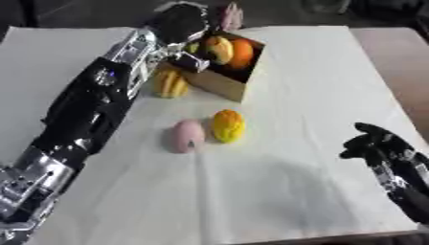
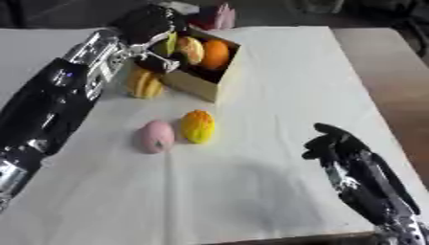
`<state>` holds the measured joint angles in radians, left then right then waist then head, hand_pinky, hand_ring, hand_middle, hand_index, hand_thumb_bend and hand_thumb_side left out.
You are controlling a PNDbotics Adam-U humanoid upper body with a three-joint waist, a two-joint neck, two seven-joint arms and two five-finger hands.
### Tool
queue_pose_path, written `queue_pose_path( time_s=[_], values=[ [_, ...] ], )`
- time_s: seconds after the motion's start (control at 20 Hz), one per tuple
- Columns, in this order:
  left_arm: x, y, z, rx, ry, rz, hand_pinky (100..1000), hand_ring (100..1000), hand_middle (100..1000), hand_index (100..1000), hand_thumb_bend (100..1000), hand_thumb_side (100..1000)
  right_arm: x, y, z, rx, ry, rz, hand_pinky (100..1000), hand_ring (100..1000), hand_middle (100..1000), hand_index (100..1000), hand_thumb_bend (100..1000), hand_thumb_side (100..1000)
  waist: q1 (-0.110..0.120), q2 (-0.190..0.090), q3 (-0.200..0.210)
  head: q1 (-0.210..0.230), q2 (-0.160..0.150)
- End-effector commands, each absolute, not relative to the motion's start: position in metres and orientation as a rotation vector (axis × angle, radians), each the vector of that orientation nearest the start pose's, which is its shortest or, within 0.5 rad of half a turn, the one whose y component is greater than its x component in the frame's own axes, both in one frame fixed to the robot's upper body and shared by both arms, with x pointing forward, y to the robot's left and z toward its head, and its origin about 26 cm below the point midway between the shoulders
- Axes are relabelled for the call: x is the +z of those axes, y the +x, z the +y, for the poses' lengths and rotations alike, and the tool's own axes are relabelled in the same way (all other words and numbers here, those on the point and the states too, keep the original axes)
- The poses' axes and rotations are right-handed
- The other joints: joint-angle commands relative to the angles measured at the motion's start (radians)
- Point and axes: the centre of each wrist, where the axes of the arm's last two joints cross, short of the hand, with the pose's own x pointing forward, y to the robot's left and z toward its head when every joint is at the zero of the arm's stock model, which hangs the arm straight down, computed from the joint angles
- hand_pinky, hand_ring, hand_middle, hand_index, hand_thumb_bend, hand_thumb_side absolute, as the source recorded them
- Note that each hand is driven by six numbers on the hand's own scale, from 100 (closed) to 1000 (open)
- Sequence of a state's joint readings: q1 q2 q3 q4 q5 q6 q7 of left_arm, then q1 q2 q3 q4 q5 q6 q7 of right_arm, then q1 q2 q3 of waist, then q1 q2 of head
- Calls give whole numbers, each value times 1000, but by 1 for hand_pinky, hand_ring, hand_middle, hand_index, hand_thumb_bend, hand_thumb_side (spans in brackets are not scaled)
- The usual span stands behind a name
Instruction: Pick up objects on the table and place them in the box.
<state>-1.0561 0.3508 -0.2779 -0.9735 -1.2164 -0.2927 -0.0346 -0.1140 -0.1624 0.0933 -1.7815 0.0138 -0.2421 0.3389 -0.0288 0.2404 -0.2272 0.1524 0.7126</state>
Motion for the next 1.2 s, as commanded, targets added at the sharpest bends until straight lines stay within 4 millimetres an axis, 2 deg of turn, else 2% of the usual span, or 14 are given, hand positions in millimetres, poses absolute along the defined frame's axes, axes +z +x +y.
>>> queue_pose_path(
  time_s=[0.05, 0.25, 0.5, 0.65, 0.75, 1.0, 1.2],
  values=[
    [241, 481, 190, 2088, -1622, 2246, 750, 698, 690, 847, 346, 234, 84, 297, -236, 624, 210, -2075, 697, 628, 634, 881, 100, 575, -1, -13, -1, -3, -11],
    [246, 478, 192, 2079, -1590, 2234, 752, 691, 669, 831, 364, 240, 84, 297, -236, 621, 206, -2075, 697, 628, 633, 881, 100, 575, 0, -13, 0, -4, -10],
    [275, 461, 219, 2163, -1515, 2152, 753, 657, 607, 775, 287, 267, 84, 297, -242, 612, 173, -2072, 696, 627, 633, 881, 100, 577, 17, -15, 17, -28, -12],
    [290, 443, 241, 2334, -1422, 2051, 753, 644, 580, 751, 267, 293, 84, 296, -246, 613, 150, -2067, 697, 627, 633, 881, 100, 577, 30, -18, 28, -45, -5],
    [292, 433, 254, 2510, -1366, 1945, 753, 646, 580, 750, 277, 313, 84, 296, -247, 612, 140, -2066, 697, 627, 633, 881, 100, 577, 35, -20, 32, -54, -5],
    [282, 426, 271, 2921, -1242, 1672, 760, 664, 592, 755, 320, 351, 83, 296, -249, 611, 129, -2065, 697, 627, 633, 881, 100, 577, 36, -19, 34, -59, -5],
    [275, 429, 273, 3029, -1195, 1596, 765, 690, 636, 787, 335, 357, 83, 296, -248, 609, 131, -2067, 697, 627, 633, 881, 100, 577, 32, -18, 34, -58, -4]
  ],
)
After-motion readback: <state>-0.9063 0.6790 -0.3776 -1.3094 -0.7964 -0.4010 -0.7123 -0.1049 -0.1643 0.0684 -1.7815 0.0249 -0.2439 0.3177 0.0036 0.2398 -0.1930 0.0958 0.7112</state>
